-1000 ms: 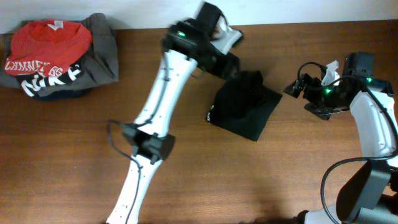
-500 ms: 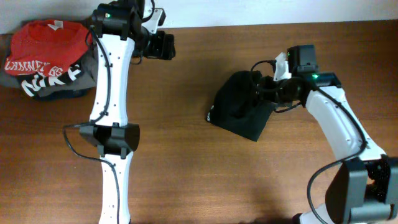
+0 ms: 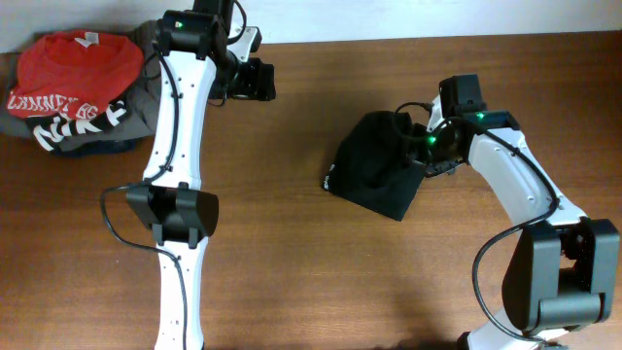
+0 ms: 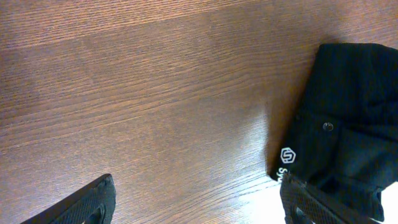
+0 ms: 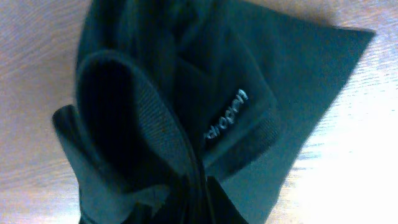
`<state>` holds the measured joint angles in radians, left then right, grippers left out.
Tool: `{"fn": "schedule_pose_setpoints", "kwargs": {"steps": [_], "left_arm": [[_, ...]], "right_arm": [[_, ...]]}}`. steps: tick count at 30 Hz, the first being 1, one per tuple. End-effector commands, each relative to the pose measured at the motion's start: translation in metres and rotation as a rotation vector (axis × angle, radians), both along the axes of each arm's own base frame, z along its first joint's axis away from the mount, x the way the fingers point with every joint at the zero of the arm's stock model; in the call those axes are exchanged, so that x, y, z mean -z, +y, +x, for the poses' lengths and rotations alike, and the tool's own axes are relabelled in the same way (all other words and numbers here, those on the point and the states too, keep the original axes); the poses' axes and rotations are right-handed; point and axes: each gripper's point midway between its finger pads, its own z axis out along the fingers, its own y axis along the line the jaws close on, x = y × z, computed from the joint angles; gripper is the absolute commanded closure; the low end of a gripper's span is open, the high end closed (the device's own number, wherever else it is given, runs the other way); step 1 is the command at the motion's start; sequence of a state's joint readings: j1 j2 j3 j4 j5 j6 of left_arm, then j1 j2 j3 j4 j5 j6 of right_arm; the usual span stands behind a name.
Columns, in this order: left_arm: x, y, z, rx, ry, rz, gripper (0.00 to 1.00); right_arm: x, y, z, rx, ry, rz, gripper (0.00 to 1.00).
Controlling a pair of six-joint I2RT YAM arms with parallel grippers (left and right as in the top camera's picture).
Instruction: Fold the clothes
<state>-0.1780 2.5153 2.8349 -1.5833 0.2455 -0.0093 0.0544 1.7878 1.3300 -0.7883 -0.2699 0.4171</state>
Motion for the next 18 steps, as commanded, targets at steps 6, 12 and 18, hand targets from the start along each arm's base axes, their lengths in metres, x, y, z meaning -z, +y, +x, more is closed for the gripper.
{"fn": "schedule_pose_setpoints", "kwargs": {"steps": [6, 12, 18], "left_arm": [[0.003, -0.001, 0.004, -0.008, -0.008, 0.002, 0.16], [0.002, -0.001, 0.006, -0.008, -0.016, 0.001, 0.15], [0.002, -0.001, 0.007, -0.008, -0.018, 0.0, 0.15]], "right_arm": [[0.012, -0.041, -0.032, 0.198, 0.169, -0.202, 0.96], [0.018, -0.048, -0.051, 0.199, 0.237, -0.252, 0.96], [0.04, -0.05, -0.07, 0.19, 0.315, -0.268, 0.8]]}}
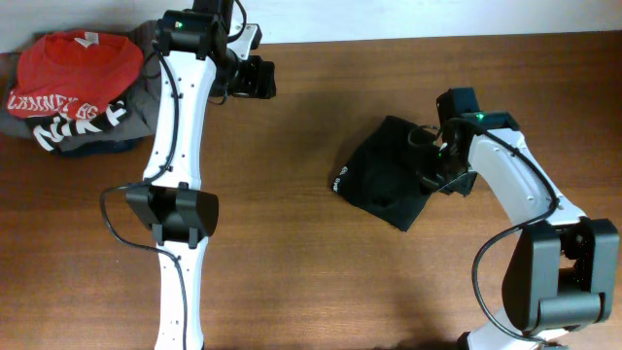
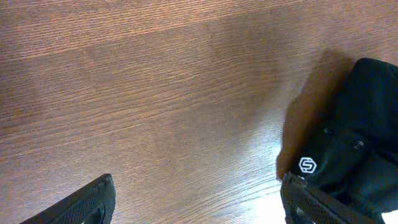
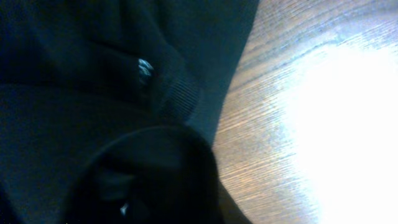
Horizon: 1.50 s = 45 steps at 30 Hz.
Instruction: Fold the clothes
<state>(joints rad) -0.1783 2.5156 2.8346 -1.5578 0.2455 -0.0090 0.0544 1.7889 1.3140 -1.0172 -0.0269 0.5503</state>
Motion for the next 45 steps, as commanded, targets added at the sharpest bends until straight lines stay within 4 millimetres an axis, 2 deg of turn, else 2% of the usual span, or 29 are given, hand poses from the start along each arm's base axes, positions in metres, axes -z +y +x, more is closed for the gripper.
{"fn": "schedule_pose_setpoints", "kwargs": {"steps": [1, 2, 3, 6, 10, 12, 13, 16, 18, 21, 28, 30, 31, 32, 36, 38, 41, 45], "left_arm": [[0.004, 0.0, 0.001, -0.009, 0.007, 0.004, 0.15], [0.004, 0.0, 0.001, -0.009, 0.007, 0.004, 0.15], [0.004, 0.0, 0.001, -0.009, 0.007, 0.005, 0.15], [0.004, 0.0, 0.001, -0.009, 0.007, 0.004, 0.15], [0.004, 0.0, 0.001, -0.009, 0.007, 0.004, 0.15], [0.004, 0.0, 0.001, -0.009, 0.007, 0.004, 0.15], [0.004, 0.0, 0.001, -0.009, 0.007, 0.004, 0.15], [0.004, 0.0, 0.001, -0.009, 0.007, 0.004, 0.15], [0.004, 0.0, 0.001, -0.009, 0.007, 0.005, 0.15], [0.004, 0.0, 0.001, -0.009, 0.006, 0.005, 0.15], [0.003, 0.0, 0.002, -0.009, 0.002, 0.004, 0.15], [0.003, 0.0, 0.002, -0.009, 0.003, 0.004, 0.15], [0.003, 0.0, 0.002, -0.009, 0.003, 0.004, 0.15], [0.003, 0.0, 0.002, -0.009, 0.003, 0.004, 0.15], [0.003, 0.0, 0.002, -0.009, 0.003, 0.004, 0.14], [0.003, 0.0, 0.002, -0.009, 0.003, 0.004, 0.14], [0.003, 0.0, 0.002, -0.009, 0.003, 0.004, 0.15], [0.003, 0.0, 0.002, -0.009, 0.003, 0.004, 0.15]], "right_arm": [[0.022, -0.006, -0.02, 0.014, 0.087, -0.039, 0.75], [0.025, -0.006, -0.023, 0.013, 0.103, -0.04, 0.7], [0.029, -0.007, -0.033, 0.013, 0.146, -0.043, 0.69], [0.028, -0.007, -0.042, 0.013, 0.183, -0.047, 0.68], [0.017, -0.014, -0.037, 0.031, 0.166, -0.053, 0.57], [0.003, -0.023, -0.03, 0.048, 0.151, -0.072, 0.47], [-0.008, -0.027, -0.024, 0.044, 0.134, -0.073, 0.33], [-0.032, -0.032, -0.007, 0.008, 0.079, -0.066, 0.1], [-0.043, -0.031, 0.004, -0.013, 0.035, -0.05, 0.04], [-0.047, -0.023, 0.017, -0.093, -0.018, -0.009, 0.02], [-0.038, -0.018, 0.022, -0.2, -0.033, 0.008, 0.01], [-0.027, -0.02, 0.027, -0.217, -0.058, -0.005, 0.02], [-0.02, -0.022, 0.029, -0.215, -0.069, -0.019, 0.08], [-0.016, -0.023, 0.031, -0.214, -0.079, -0.025, 0.17], [-0.007, -0.028, 0.034, -0.177, -0.092, -0.05, 0.67], [-0.007, -0.042, 0.032, -0.092, -0.079, -0.122, 0.84], [-0.01, -0.068, 0.025, 0.025, -0.055, -0.264, 0.87], [-0.012, -0.078, 0.019, 0.038, -0.031, -0.321, 0.83]]}}
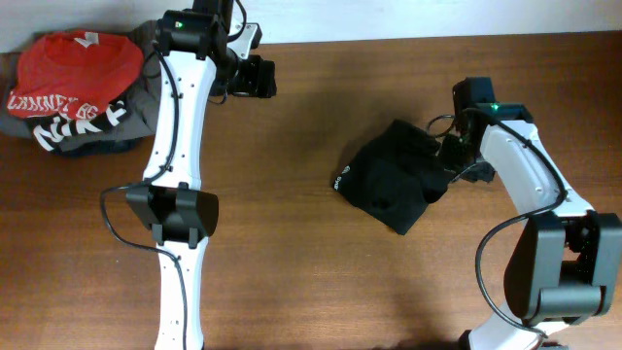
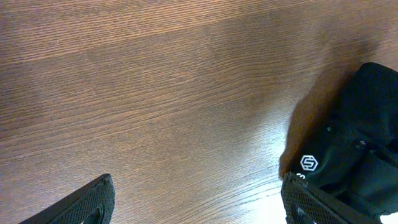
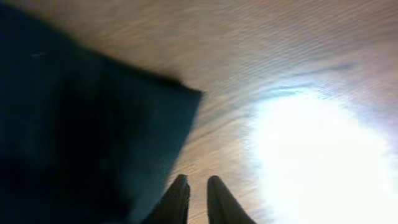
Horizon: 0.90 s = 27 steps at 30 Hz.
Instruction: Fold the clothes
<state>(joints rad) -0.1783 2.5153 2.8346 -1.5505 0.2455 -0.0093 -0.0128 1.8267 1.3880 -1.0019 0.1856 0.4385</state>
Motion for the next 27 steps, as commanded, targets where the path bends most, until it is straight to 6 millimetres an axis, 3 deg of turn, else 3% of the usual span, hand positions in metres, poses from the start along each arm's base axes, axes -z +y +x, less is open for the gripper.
{"fn": "schedule_pose_setpoints", "kwargs": {"steps": [1, 6, 8, 10, 12, 13, 14, 15, 16, 27], "left_arm": [[0.004, 0.0, 0.0, -0.008, 0.01, 0.005, 0.15], [0.004, 0.0, 0.0, -0.008, 0.011, 0.005, 0.15], [0.004, 0.0, 0.0, -0.008, 0.01, 0.005, 0.15], [0.004, 0.0, 0.0, -0.008, 0.01, 0.005, 0.15], [0.004, 0.0, 0.0, -0.008, 0.01, 0.005, 0.15], [0.004, 0.0, 0.0, -0.008, 0.01, 0.005, 0.15], [0.004, 0.0, 0.0, -0.008, 0.01, 0.005, 0.14], [0.004, 0.0, 0.0, -0.008, 0.009, 0.005, 0.15], [0.004, 0.0, 0.001, -0.008, 0.007, 0.005, 0.15], [0.004, -0.001, 0.002, -0.008, 0.003, 0.004, 0.15]], "right_arm": [[-0.001, -0.018, -0.006, 0.064, 0.012, -0.097, 0.83], [-0.004, -0.004, -0.006, 0.055, 0.001, -0.012, 0.88], [-0.015, 0.007, -0.004, 0.043, -0.024, 0.049, 0.87], [-0.037, 0.024, -0.003, -0.02, -0.064, 0.139, 0.82], [-0.053, 0.04, -0.005, -0.12, -0.086, 0.217, 0.66], [-0.059, 0.049, -0.008, -0.175, -0.09, 0.254, 0.46], [-0.061, 0.053, -0.011, -0.207, -0.083, 0.275, 0.35], [-0.06, 0.058, -0.016, -0.236, -0.064, 0.299, 0.26], [-0.057, 0.06, -0.021, -0.256, -0.044, 0.312, 0.23], [0.002, 0.096, -0.034, -0.367, -0.014, 0.343, 0.19]]}}
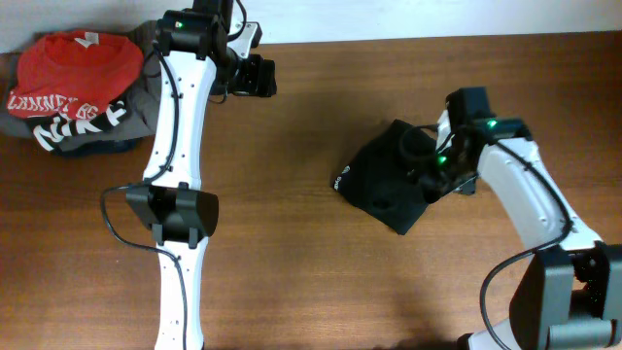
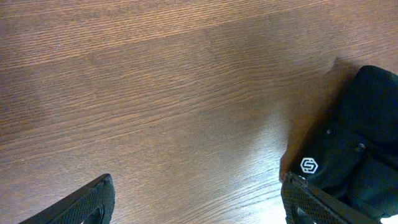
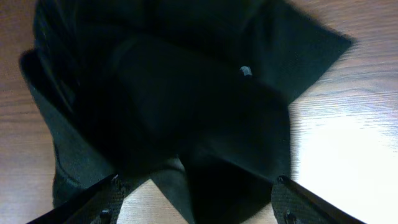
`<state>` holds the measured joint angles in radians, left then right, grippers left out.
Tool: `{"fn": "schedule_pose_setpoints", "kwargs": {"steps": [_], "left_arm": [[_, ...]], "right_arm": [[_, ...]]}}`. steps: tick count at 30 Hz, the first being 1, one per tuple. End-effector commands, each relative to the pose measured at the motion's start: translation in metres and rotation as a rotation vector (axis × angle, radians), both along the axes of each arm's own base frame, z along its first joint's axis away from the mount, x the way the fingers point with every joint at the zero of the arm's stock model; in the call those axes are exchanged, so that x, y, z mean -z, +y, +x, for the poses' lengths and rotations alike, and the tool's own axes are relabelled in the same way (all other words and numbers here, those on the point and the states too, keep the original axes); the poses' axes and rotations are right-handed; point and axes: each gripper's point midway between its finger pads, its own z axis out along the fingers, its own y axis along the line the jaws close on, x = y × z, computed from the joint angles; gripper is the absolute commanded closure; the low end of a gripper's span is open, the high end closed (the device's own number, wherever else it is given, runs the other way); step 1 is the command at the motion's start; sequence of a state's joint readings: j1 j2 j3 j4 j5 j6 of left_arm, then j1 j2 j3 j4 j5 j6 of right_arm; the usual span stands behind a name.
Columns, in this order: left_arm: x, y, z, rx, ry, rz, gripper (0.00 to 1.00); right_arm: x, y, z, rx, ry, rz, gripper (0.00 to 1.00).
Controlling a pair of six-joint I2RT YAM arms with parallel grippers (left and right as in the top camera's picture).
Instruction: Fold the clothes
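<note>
A crumpled black garment with a small white logo lies right of the table's middle. My right gripper hangs open just above the garment's right part. In the right wrist view its fingers stand wide apart, the dark cloth filling the space ahead of them. My left gripper is open at the far side of the table. It hovers over bare wood, with the garment at the right edge of its view.
A pile of clothes sits at the far left corner: a red shirt on top of a dark one with white lettering. The left arm stretches down the left half of the table.
My right gripper was shut beside the garment's right edge, over bare wood. Now it is open and further left, over the garment. The left arm has not moved.
My right gripper was first down in the bunched garment. Then the garment lay a little further right and flatter, the gripper still in the cloth. Then the gripper was shut and off its right edge. Now it is open over the garment.
</note>
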<state>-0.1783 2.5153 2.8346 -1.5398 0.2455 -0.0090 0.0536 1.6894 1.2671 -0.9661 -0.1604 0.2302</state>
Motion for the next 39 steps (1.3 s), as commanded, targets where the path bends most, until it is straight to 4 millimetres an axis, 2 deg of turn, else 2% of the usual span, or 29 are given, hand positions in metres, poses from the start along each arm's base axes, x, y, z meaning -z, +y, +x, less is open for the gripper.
{"fn": "schedule_pose_setpoints", "kwargs": {"steps": [1, 4, 5, 9, 10, 12, 13, 16, 18, 22, 24, 27, 30, 33, 35, 36, 39], "left_arm": [[0.004, 0.0, -0.001, -0.008, 0.013, 0.005, 0.15], [0.004, 0.0, 0.0, -0.008, 0.012, 0.005, 0.15], [0.004, 0.0, -0.001, -0.008, 0.012, 0.005, 0.15], [0.004, 0.0, -0.001, -0.008, 0.014, 0.006, 0.15], [0.004, 0.0, -0.001, -0.008, 0.014, 0.006, 0.15], [0.004, 0.0, -0.001, -0.005, 0.012, 0.007, 0.15], [0.004, 0.0, -0.001, -0.005, 0.012, 0.007, 0.15], [0.004, 0.0, -0.001, -0.005, 0.012, 0.007, 0.14], [0.004, 0.0, -0.001, -0.005, 0.012, 0.007, 0.14], [0.004, 0.0, -0.001, -0.005, 0.012, 0.007, 0.14], [0.004, -0.001, -0.001, 0.003, 0.01, 0.009, 0.14], [0.004, -0.004, -0.002, 0.01, 0.009, 0.009, 0.14], [0.004, -0.004, -0.002, 0.01, 0.009, 0.009, 0.14], [0.004, -0.004, -0.002, 0.01, 0.01, 0.009, 0.14], [0.004, -0.005, -0.002, 0.011, 0.01, 0.009, 0.14], [0.004, -0.006, -0.002, 0.013, 0.009, 0.009, 0.14], [0.004, -0.007, -0.002, 0.015, 0.006, 0.008, 0.14]], "right_arm": [[0.019, 0.017, -0.012, -0.057, 0.024, 0.028, 0.19], [0.027, 0.027, -0.013, -0.138, 0.001, 0.02, 0.2], [0.028, 0.031, -0.014, -0.152, 0.0, 0.018, 0.23], [0.029, 0.035, -0.015, -0.166, -0.001, 0.012, 0.59], [0.029, 0.034, -0.015, -0.161, -0.001, 0.009, 0.63], [0.029, 0.033, -0.014, -0.123, 0.006, 0.004, 0.9], [0.029, 0.032, -0.014, -0.111, 0.008, 0.005, 0.96], [0.023, 0.039, -0.016, -0.055, 0.033, 0.053, 0.96], [0.009, 0.047, -0.021, -0.063, 0.065, 0.098, 0.96], [-0.017, 0.044, -0.028, -0.06, 0.115, 0.081, 0.96], [-0.021, 0.043, -0.031, -0.059, 0.131, 0.078, 0.96], [-0.018, 0.029, -0.041, -0.049, 0.171, -0.001, 0.96], [-0.017, 0.012, -0.054, -0.042, 0.223, -0.092, 0.9], [-0.017, 0.005, -0.07, -0.043, 0.285, -0.13, 0.96], [-0.018, 0.004, -0.074, -0.043, 0.303, -0.137, 0.96], [-0.018, 0.003, -0.074, -0.042, 0.302, -0.139, 0.78], [-0.018, 0.0, -0.071, -0.019, 0.294, -0.16, 0.38]]}}
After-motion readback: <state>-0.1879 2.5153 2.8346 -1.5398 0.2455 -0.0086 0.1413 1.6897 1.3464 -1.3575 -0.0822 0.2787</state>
